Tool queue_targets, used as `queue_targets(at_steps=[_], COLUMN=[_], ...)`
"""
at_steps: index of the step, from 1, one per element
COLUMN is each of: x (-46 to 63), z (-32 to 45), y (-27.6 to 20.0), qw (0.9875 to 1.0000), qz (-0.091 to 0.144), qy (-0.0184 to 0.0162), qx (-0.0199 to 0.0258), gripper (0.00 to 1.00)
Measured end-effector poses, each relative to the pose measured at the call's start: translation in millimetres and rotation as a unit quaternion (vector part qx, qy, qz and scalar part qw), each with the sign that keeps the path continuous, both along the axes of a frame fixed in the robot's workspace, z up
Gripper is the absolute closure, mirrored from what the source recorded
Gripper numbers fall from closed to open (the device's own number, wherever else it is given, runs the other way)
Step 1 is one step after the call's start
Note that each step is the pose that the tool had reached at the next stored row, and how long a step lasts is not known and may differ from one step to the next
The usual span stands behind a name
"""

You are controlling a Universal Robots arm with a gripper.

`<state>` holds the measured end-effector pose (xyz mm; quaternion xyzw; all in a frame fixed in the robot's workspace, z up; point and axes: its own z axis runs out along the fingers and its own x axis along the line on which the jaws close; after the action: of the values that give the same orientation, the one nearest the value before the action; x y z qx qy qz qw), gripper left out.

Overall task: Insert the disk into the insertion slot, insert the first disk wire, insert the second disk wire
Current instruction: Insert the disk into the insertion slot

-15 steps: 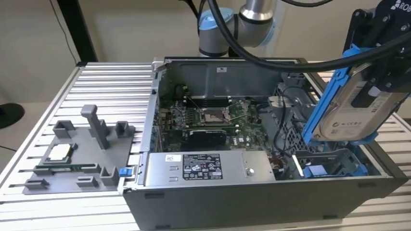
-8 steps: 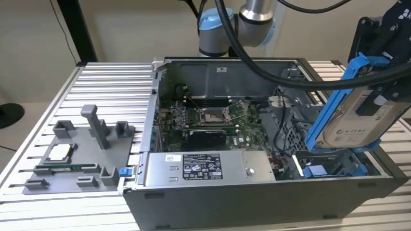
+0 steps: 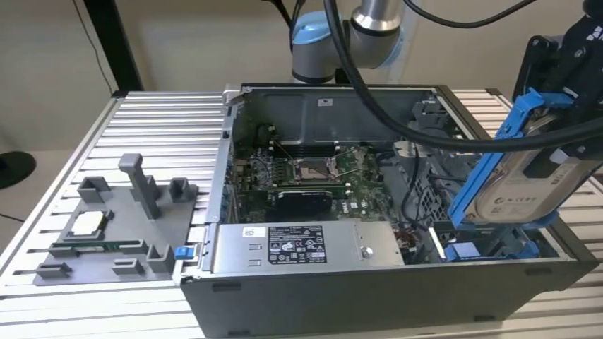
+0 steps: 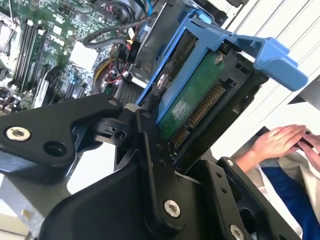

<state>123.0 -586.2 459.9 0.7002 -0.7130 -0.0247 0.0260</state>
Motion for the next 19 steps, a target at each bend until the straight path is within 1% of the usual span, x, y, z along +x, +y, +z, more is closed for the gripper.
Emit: queue_targets(at_steps=[2, 10, 19], x=[0.1, 0.2, 0.2], z=[-1.1, -1.3, -6.1], y=[-0.1, 0.0, 0.0], qw=[1.0000, 1.0000, 1.0000], qz=[0.000, 0.000, 0.000], qy=[0.0001, 0.0001, 0.0001], qx=[0.0001, 0.0001, 0.0001], gripper=[1.00, 1.00, 1.00])
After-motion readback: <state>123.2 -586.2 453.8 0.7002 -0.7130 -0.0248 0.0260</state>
